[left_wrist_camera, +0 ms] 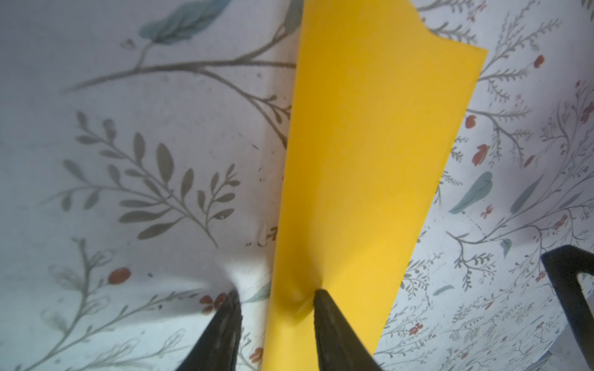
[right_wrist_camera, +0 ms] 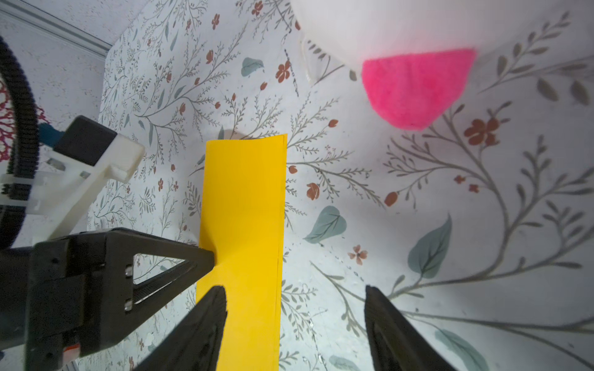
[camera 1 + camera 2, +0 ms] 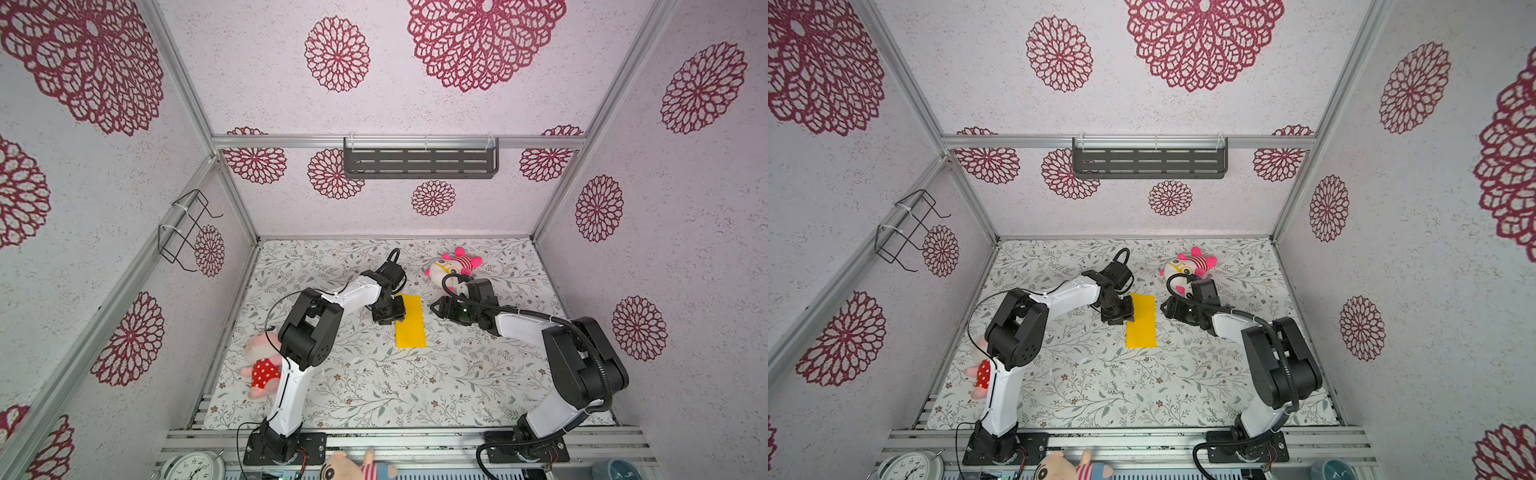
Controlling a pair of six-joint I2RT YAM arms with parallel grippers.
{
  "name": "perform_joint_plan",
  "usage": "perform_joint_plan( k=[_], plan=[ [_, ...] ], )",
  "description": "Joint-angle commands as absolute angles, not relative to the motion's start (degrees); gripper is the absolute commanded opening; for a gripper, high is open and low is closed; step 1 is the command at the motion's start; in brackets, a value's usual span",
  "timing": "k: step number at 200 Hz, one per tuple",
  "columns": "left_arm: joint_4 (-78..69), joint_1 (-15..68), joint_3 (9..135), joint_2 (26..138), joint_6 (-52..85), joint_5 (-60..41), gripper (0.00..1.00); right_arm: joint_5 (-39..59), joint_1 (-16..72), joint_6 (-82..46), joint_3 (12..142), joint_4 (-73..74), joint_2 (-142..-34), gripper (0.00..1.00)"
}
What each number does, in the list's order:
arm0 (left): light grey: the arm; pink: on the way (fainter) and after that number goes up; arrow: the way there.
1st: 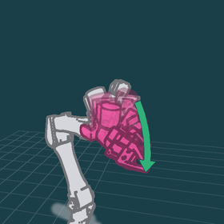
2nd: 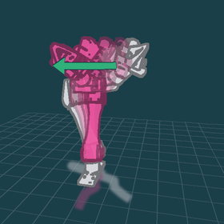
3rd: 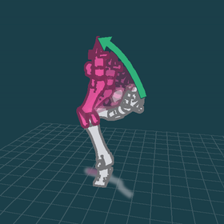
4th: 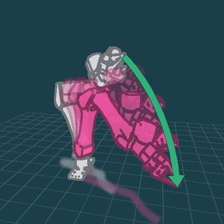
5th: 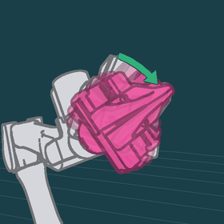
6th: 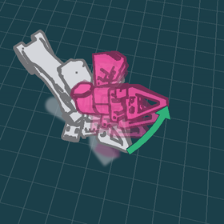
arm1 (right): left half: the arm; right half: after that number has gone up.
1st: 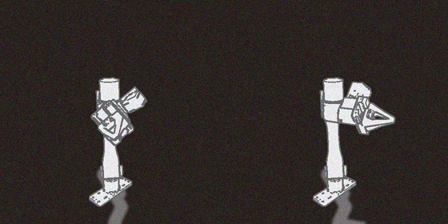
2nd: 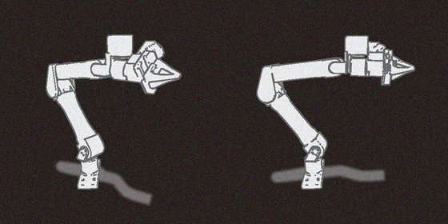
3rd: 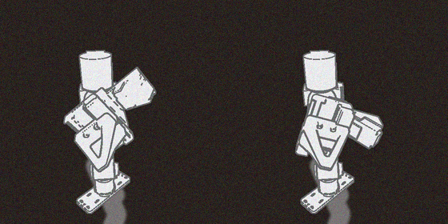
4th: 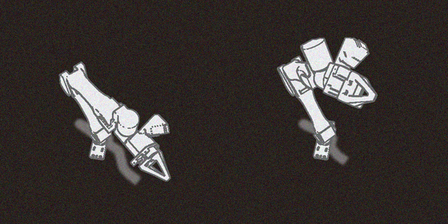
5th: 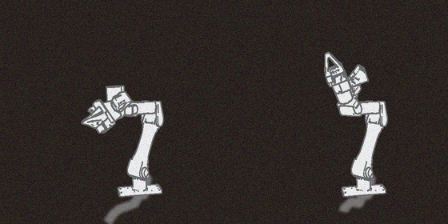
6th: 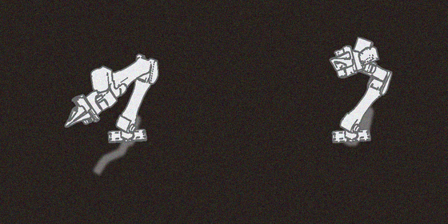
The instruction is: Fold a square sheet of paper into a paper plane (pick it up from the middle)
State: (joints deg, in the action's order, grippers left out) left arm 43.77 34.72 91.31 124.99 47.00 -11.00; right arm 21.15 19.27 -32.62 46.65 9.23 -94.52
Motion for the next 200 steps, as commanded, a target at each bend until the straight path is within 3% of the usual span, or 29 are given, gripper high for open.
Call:
perform_joint_plan(
  k=[1, 200],
  plan=[
    [51.6, 36.2, 87.3, 133.7, 46.8, -8.6, 0.41, 23.7, 19.1, -33.2, 46.8, 11.7, -95.0, 0.69],
    [55.0, 37.0, 90.4, 138.5, 47.0, -8.1, 0.42, 29.5, 19.3, -34.5, 45.6, 15.7, -97.8, 0.61]
  ],
)
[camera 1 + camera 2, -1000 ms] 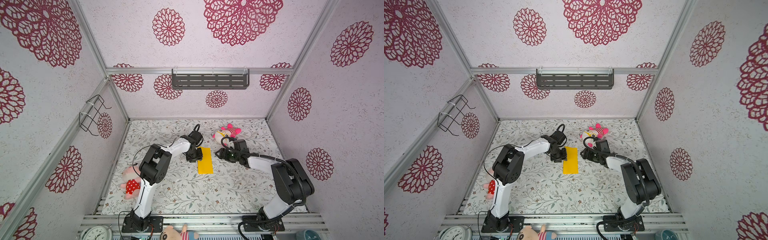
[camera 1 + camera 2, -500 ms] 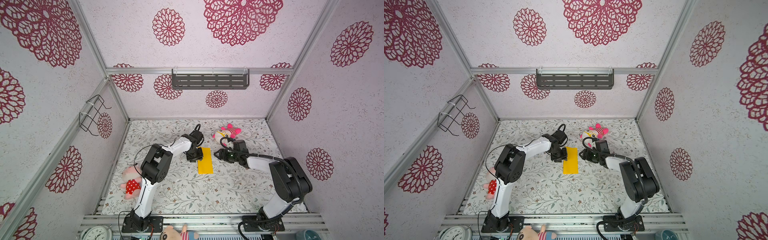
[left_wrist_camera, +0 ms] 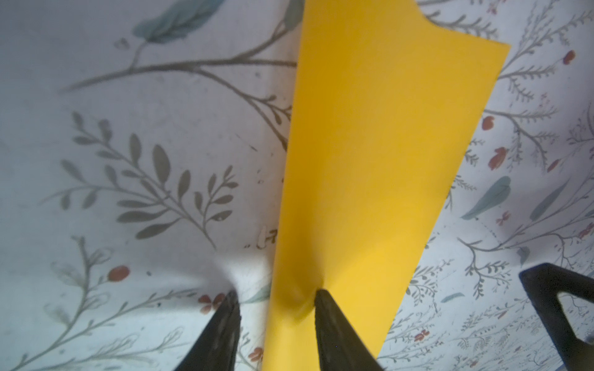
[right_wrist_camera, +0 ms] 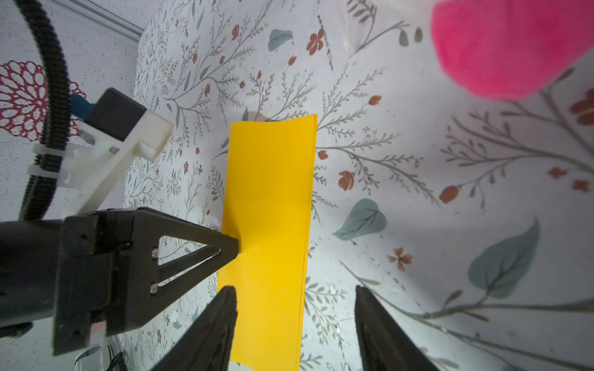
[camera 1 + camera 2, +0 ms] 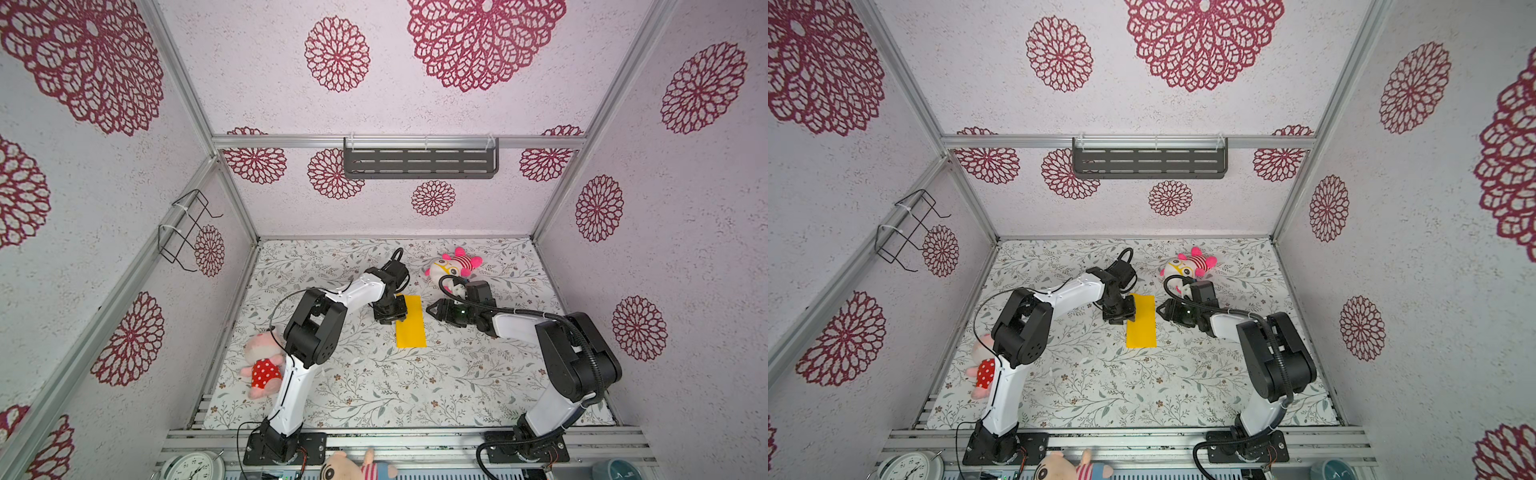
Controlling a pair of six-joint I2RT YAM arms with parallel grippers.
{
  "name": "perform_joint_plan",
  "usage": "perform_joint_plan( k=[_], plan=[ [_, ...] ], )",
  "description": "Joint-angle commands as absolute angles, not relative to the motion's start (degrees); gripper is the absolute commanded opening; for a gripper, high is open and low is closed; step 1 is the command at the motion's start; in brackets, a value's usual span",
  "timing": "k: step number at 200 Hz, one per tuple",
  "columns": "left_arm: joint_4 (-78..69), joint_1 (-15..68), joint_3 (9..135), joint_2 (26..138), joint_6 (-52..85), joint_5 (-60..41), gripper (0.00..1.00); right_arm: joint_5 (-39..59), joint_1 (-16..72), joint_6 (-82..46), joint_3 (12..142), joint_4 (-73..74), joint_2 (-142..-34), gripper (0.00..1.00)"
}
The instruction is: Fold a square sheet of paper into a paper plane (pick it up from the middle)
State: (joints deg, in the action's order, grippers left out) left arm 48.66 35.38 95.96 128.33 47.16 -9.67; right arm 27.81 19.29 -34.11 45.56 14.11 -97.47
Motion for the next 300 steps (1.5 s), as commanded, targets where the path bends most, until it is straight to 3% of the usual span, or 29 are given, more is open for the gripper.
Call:
perform_joint_plan(
  k=[1, 148, 300],
  plan=[
    [55.0, 37.0, 90.4, 138.6, 47.0, -8.1, 0.42, 29.5, 19.3, -34.6, 45.6, 15.7, -97.8, 0.61],
    [56.0, 37.0, 91.8, 140.4, 47.9, -8.0, 0.43, 38.7, 22.2, -36.1, 49.4, 19.3, -103.9, 0.37],
    [56.1, 37.1, 91.9, 141.4, 49.1, -8.8, 0.44, 40.8, 22.6, -36.3, 50.4, 19.3, -107.2, 0.31]
  ],
)
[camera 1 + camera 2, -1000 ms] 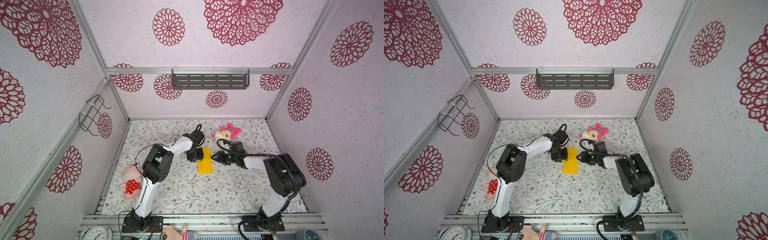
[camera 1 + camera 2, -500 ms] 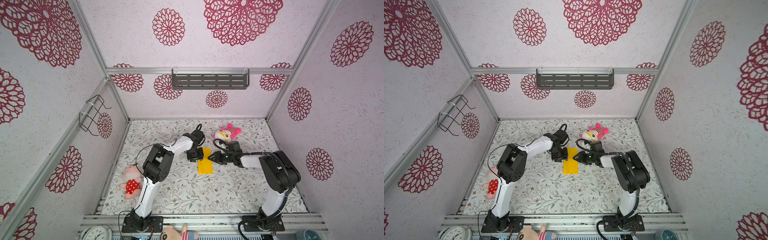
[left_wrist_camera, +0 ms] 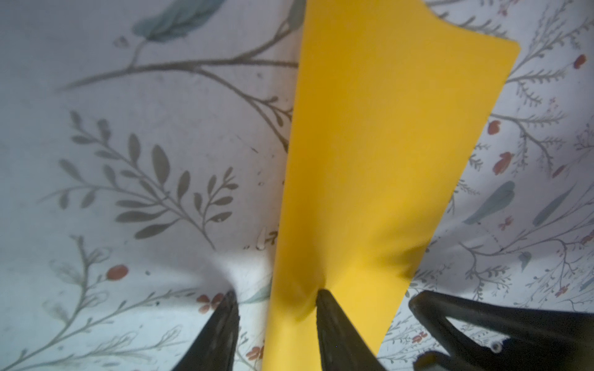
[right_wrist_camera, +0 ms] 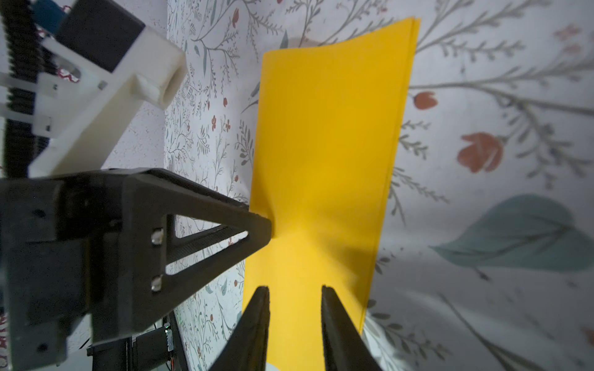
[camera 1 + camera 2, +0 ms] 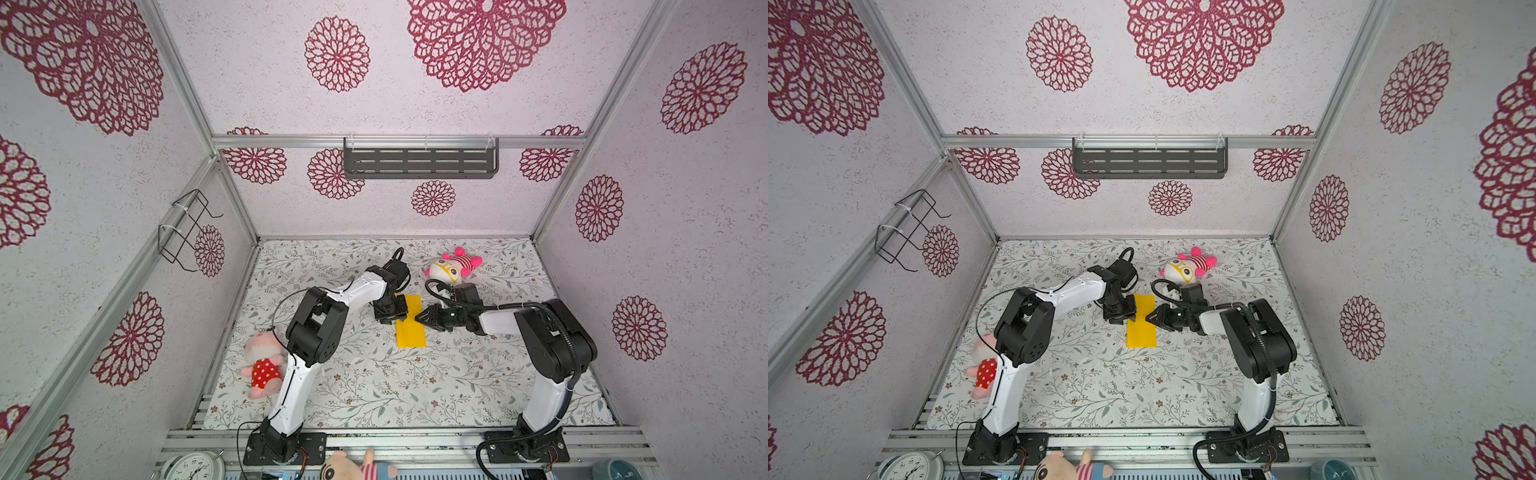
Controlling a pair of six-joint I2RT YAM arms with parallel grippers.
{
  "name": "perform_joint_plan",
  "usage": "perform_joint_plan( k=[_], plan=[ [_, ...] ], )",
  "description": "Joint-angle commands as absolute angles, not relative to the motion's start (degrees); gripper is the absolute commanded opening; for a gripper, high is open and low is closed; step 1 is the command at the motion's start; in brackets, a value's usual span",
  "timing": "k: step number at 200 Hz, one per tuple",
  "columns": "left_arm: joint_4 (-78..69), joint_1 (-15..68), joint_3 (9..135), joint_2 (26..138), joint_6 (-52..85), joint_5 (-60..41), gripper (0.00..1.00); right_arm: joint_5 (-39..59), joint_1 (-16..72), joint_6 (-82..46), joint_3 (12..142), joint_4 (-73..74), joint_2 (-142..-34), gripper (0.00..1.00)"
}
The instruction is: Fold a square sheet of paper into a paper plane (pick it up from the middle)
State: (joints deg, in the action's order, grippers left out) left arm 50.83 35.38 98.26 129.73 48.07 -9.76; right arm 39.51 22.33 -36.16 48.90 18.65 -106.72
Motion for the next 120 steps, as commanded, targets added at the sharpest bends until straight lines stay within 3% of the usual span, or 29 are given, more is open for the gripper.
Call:
perform_joint_plan(
  k=[1, 120],
  plan=[
    [56.1, 37.0, 91.9, 141.4, 49.1, -8.7, 0.44, 40.9, 22.6, -36.3, 50.4, 19.2, -107.3, 0.31],
    [57.0, 36.9, 95.4, 137.5, 46.8, -7.9, 0.44, 37.8, 22.7, -34.4, 50.8, 11.1, -109.1, 0.27]
  ],
)
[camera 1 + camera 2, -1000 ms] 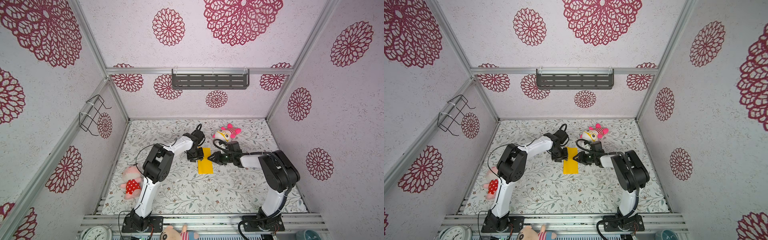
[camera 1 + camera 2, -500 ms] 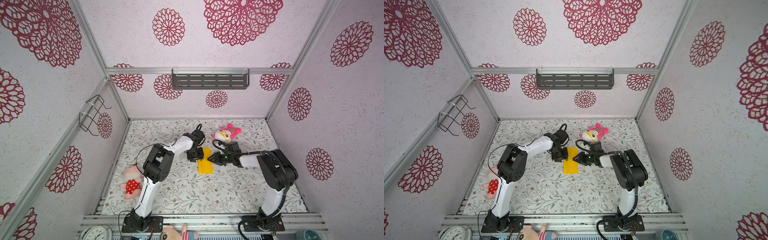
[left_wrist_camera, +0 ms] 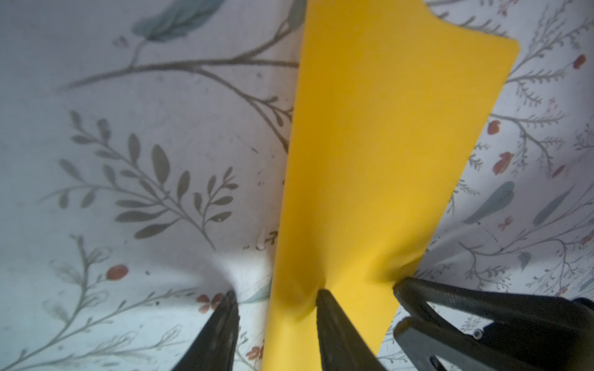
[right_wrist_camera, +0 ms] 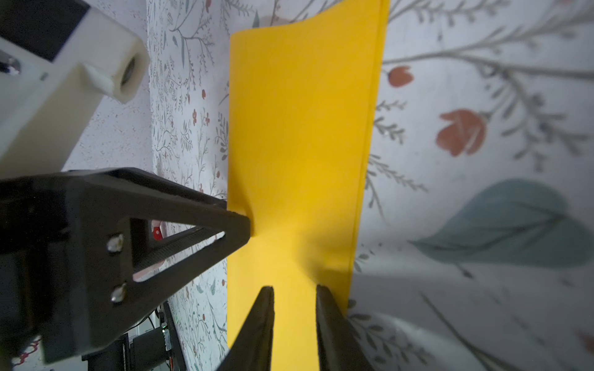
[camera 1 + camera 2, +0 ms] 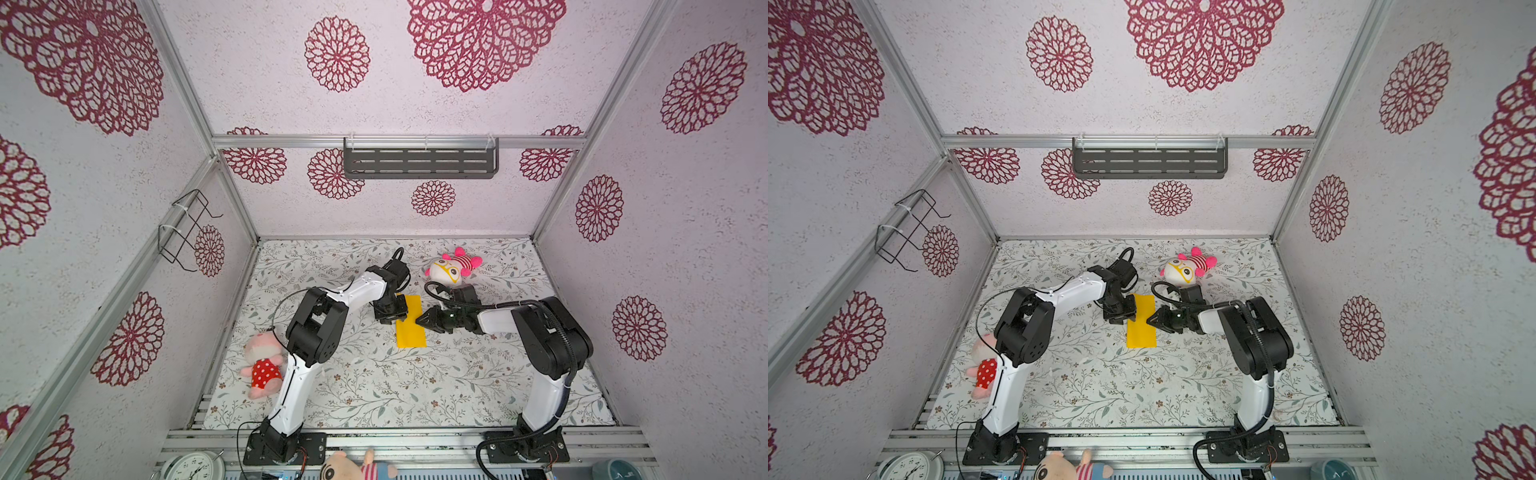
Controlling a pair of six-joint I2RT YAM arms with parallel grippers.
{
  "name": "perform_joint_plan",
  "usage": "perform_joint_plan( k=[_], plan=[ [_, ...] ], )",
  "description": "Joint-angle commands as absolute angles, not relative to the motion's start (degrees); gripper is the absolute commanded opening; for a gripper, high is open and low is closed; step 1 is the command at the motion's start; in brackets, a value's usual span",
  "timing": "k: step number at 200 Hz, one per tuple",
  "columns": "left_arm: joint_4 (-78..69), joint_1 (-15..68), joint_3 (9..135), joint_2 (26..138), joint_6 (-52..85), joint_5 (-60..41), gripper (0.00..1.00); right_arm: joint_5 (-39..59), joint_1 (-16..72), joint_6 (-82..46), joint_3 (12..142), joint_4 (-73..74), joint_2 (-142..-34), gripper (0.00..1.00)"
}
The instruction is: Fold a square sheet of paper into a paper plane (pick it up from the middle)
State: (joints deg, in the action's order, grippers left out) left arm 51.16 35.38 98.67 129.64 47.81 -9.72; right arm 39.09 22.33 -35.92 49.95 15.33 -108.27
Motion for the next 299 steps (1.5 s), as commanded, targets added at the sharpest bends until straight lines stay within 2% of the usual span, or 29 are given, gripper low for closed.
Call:
perform_joint_plan(
  k=[1, 54, 76, 99, 141, 164, 206, 299],
  plan=[
    [57.1, 36.9, 95.6, 137.4, 46.8, -7.9, 0.44, 37.7, 22.7, -34.3, 50.8, 10.8, -109.1, 0.27],
    [52.7, 33.9, 100.6, 128.1, 46.7, -11.0, 0.46, 34.4, 22.6, -32.5, 52.7, 4.0, -111.5, 0.23],
    [46.0, 32.1, 95.5, 121.6, 48.9, -13.2, 0.47, 32.9, 22.7, -31.8, 53.3, 2.0, -112.5, 0.21],
    [33.0, 30.8, 86.7, 115.5, 52.1, -20.5, 0.46, 31.9, 22.6, -31.5, 53.8, 0.3, -113.4, 0.2],
    [18.9, 31.0, 79.5, 114.0, 54.2, -27.1, 0.27, 29.2, 23.0, -30.9, 54.3, -1.9, -114.4, 0.16],
    [18.0, 31.5, 79.6, 116.3, 54.3, -28.6, 0.17, 27.6, 23.2, -30.5, 54.5, -3.5, -114.7, 0.14],
    [20.0, 31.9, 79.8, 120.0, 53.8, -28.3, 0.06, 26.3, 23.3, -30.3, 54.8, -4.7, -114.8, 0.13],
    [23.5, 31.5, 77.5, 121.1, 49.5, -26.0, 0.0, 23.7, 23.6, -29.4, 55.5, -9.1, -116.4, 0.12]
  ],
)
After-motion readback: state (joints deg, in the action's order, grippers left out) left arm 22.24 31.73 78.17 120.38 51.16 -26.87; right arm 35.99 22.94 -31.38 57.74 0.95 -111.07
